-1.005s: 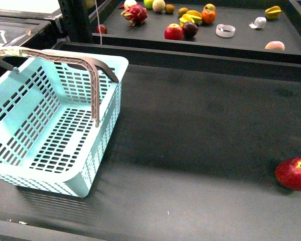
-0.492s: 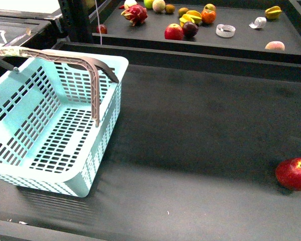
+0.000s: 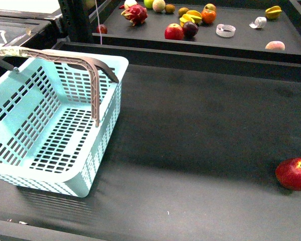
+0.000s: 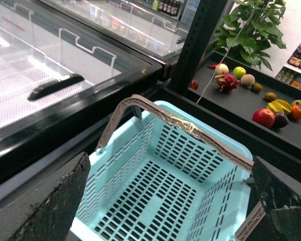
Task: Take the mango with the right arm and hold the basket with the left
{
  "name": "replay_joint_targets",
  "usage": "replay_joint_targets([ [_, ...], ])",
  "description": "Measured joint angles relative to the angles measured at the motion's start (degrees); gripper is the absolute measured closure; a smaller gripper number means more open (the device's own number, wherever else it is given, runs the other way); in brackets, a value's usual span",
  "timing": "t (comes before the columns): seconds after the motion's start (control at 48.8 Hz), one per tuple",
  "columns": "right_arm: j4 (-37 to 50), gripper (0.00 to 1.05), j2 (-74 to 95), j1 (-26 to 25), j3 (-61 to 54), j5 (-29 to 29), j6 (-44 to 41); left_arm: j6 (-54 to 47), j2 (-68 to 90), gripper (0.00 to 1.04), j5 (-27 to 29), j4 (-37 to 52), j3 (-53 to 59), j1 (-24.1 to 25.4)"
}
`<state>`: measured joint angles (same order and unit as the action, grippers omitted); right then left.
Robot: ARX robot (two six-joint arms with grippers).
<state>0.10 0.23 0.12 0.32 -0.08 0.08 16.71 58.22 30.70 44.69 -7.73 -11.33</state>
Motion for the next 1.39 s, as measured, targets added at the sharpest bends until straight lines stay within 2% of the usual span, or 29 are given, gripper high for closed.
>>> replay_joint_targets([
  [0.082, 0.0, 0.08, 0.0, 0.0, 0.0, 0.0, 0.0, 7.5, 12.9, 0.08, -3.4, 1.4, -5.9, 0.9],
  [0.287, 0.0, 0.08, 0.0, 0.0, 0.0, 0.0, 0.0, 21.6, 28.7, 0.08, -10.5, 0.8, -15.8, 1.4],
  [0.369, 0.0, 0.08, 0.0, 0.0, 0.0, 0.0, 0.0, 30.9, 36.2, 0.08, -15.0, 0.3, -21.5, 0.9],
  [0.533, 0.0, 0.08, 0.0, 0.0, 0.0, 0.0, 0.0, 38.8, 46.4, 0.08, -17.5, -1.3, -30.8, -0.1],
  [0.943, 0.0, 0.08, 0.0, 0.0, 0.0, 0.0, 0.0, 43.0, 61.7, 0.08, -18.8, -6.3, -48.1, 0.4],
  [1.312, 0.0, 0.08, 0.0, 0.0, 0.0, 0.0, 0.0, 44.0, 65.4, 0.08, -19.8, -4.9, -50.8, 2.4],
  [1.394, 0.0, 0.08, 0.0, 0.0, 0.0, 0.0, 0.0, 44.0, 65.9, 0.17, -19.9, -5.0, -51.5, 2.4],
])
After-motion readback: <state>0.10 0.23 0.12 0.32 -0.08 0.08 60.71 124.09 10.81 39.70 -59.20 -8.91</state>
